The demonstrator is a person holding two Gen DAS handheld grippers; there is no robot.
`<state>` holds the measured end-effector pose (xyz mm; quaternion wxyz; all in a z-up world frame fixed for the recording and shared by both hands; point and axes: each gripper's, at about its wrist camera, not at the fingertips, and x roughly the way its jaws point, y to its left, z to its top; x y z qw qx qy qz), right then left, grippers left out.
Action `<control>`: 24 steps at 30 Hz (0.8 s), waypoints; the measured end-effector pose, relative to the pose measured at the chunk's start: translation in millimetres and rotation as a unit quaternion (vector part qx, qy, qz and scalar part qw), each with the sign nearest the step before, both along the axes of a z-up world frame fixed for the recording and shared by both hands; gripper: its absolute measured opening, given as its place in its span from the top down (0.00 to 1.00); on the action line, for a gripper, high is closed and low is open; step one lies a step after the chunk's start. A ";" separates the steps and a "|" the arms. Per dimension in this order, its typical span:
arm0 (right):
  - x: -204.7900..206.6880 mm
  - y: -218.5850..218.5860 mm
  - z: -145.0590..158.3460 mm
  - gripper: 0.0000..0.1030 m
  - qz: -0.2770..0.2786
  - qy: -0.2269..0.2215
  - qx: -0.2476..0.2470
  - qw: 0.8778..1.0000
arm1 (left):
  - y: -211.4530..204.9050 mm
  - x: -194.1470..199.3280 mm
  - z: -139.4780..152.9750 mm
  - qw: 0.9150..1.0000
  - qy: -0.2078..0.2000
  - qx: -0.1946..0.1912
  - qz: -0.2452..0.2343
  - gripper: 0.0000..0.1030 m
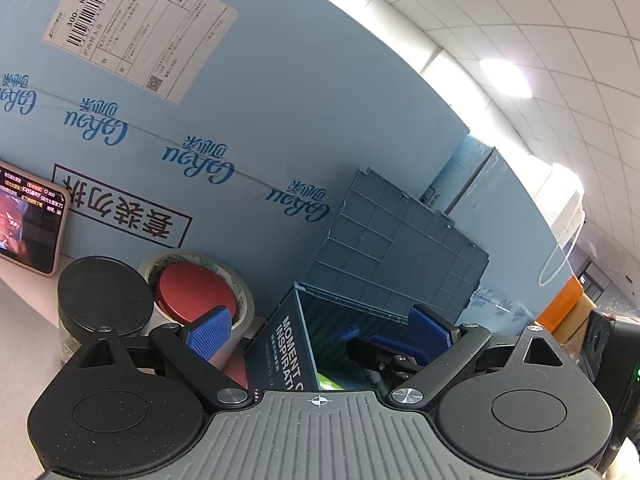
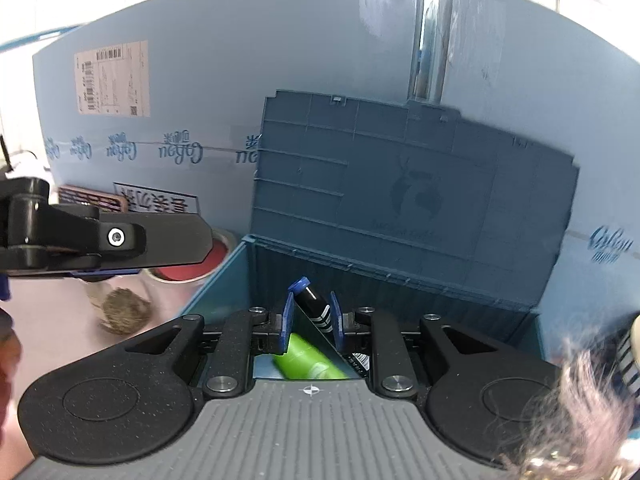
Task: Organize rigid objects
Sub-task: 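Lower the marker into the bin and open the right gripper, then withdraw the right tool from the bin back toward the mat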
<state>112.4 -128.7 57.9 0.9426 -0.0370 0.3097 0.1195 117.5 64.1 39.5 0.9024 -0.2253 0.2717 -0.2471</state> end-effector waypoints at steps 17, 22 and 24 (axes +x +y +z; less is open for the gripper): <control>-12.4 -10.3 5.2 0.85 -0.014 0.012 0.073 0.997 | -1.1 -2.8 3.8 1.000 -0.004 -0.005 -0.006 0.06; -30.6 -18.8 17.5 0.85 -0.022 -0.013 0.078 0.997 | -0.7 -5.5 7.2 1.000 -0.011 -0.009 -0.007 0.06; -36.7 -21.7 21.4 0.81 -0.025 -0.022 0.084 0.996 | -0.6 -7.1 9.0 1.000 -0.014 -0.011 -0.008 0.06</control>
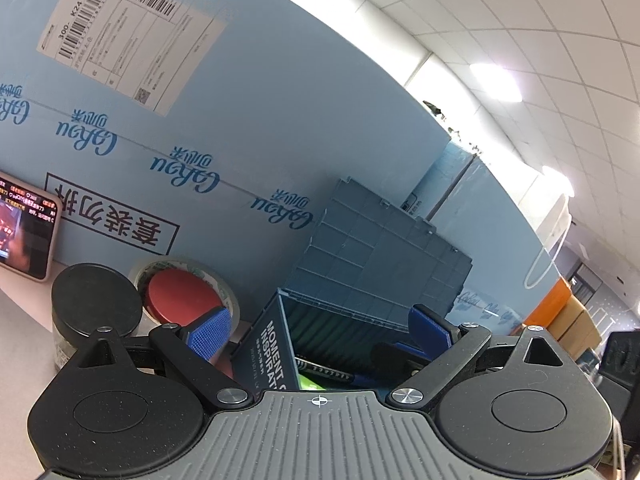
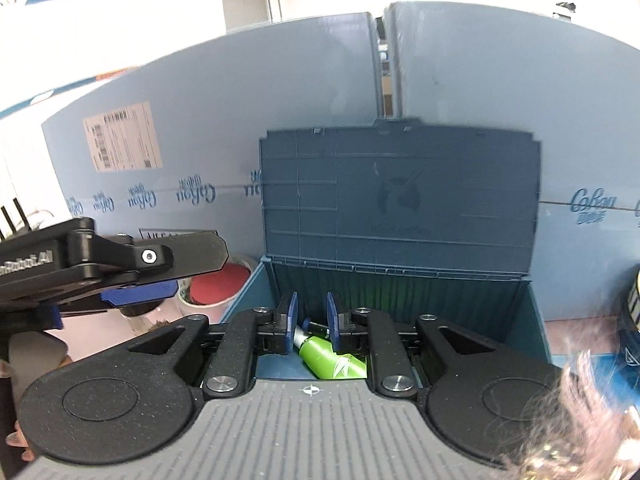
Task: Organize rigid objects
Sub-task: 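Withdraw the right tool from the bin back toward the mat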
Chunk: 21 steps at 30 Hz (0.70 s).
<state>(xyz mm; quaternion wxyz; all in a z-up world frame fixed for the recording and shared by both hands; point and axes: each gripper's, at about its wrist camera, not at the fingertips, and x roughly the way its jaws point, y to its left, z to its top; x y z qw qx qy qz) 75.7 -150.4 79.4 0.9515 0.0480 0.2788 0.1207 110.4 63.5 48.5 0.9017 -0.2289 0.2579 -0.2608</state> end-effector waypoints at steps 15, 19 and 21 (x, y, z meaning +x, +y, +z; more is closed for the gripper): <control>-61.6 -18.3 32.3 0.30 -0.037 -0.095 0.080 0.991 | 2.7 -20.4 20.6 0.999 -0.043 -0.018 -0.009 0.06; -70.2 -24.4 35.4 0.21 -0.049 -0.102 0.093 0.989 | 2.2 -24.4 24.5 0.998 -0.052 -0.019 -0.012 0.06; -77.1 -28.1 36.6 0.19 -0.059 -0.109 0.090 0.988 | 2.0 -26.9 26.6 0.998 -0.057 -0.020 -0.014 0.06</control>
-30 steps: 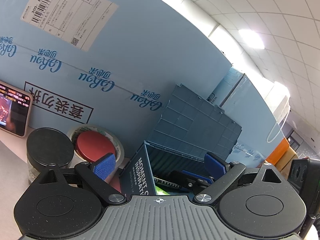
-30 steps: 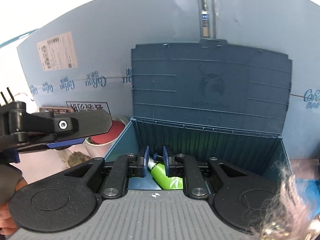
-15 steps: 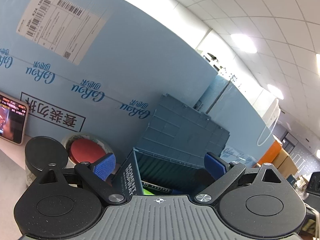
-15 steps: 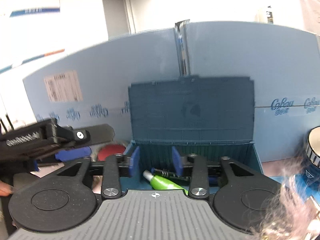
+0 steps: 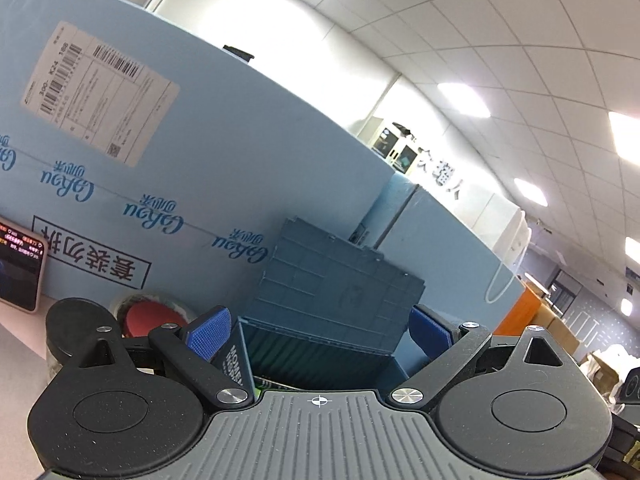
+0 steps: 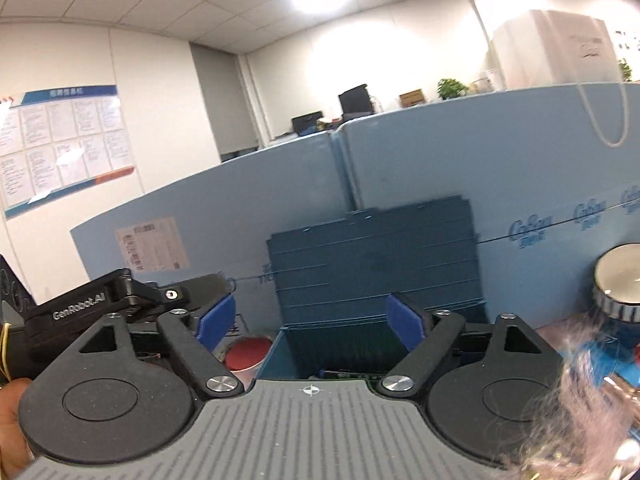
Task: Organize rigid objects
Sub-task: 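Withdraw the right tool from the bin back toward the mat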
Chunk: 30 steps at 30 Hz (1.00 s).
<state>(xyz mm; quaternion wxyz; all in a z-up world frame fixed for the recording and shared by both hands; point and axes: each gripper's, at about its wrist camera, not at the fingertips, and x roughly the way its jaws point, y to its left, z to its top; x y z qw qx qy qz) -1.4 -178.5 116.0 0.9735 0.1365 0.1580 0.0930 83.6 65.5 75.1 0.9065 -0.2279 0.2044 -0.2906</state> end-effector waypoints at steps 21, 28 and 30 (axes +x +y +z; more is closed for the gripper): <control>-66.8 -63.3 -16.7 0.02 -0.164 -0.033 0.035 0.985 | -39.1 -34.4 12.4 0.995 -0.055 0.029 -0.083 0.02; -89.7 -88.5 -39.4 0.01 -0.215 -0.002 0.031 0.976 | -74.8 -48.4 0.5 0.987 -0.058 0.067 -0.137 0.02; -94.3 -94.6 -47.0 0.01 -0.218 0.008 0.033 0.975 | -83.7 -53.3 -3.7 0.984 -0.058 0.076 -0.150 0.02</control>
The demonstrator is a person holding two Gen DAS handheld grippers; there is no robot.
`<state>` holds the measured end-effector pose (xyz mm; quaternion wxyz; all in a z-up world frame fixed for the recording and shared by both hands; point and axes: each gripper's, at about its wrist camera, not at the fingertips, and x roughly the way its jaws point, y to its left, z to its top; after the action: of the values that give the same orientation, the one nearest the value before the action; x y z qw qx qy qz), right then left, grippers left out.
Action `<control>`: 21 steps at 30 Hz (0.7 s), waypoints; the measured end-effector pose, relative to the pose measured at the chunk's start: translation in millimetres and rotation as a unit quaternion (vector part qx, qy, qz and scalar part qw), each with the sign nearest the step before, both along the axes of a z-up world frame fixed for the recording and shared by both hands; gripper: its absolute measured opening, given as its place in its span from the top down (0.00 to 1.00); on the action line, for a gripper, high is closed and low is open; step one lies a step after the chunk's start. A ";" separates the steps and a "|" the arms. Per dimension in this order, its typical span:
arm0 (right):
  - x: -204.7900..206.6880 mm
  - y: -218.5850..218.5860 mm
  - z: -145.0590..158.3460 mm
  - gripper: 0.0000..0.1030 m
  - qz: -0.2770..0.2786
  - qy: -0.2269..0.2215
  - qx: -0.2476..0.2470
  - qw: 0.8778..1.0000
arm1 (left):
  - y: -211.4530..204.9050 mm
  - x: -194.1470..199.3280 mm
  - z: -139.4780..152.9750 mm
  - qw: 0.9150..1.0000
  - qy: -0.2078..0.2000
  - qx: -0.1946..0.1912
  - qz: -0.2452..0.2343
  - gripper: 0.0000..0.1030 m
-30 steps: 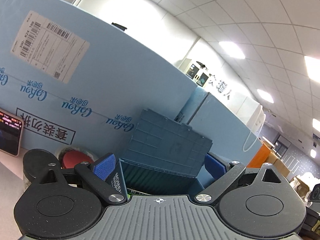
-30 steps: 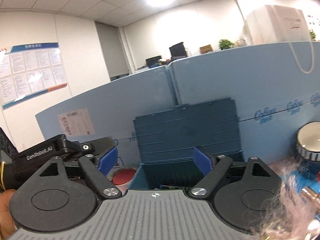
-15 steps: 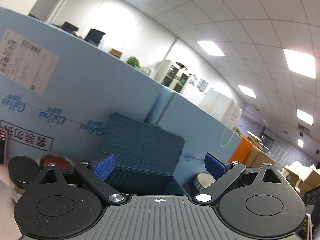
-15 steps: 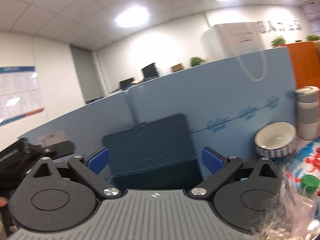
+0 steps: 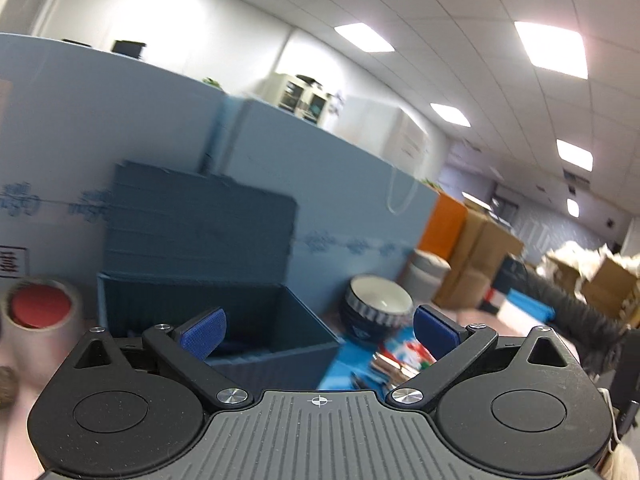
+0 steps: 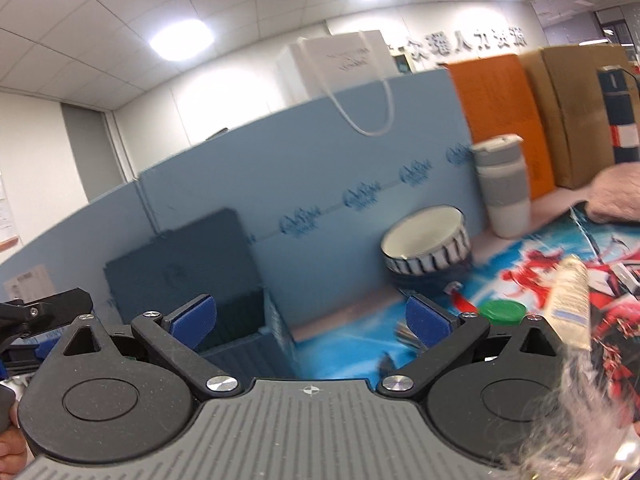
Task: Organize rigid objects
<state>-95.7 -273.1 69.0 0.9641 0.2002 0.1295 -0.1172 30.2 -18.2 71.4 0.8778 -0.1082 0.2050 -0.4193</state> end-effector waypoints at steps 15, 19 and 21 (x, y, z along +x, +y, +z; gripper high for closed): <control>27.6 3.5 -55.9 0.08 0.036 0.136 -0.038 0.989 | -40.4 1.8 -55.7 0.994 0.072 0.013 -0.077 0.02; 35.6 5.4 -64.4 0.19 0.015 0.159 -0.065 0.985 | -30.9 7.8 -70.3 0.996 0.084 0.003 -0.041 0.02; 39.8 4.0 -68.8 0.27 0.012 0.171 -0.071 0.983 | -27.3 9.1 -76.2 0.996 0.090 0.000 -0.019 0.02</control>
<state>-55.9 -269.1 0.2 0.9408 0.1065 0.2863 -0.1471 39.4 -45.5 -4.8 0.8474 -0.1416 0.2854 -0.4248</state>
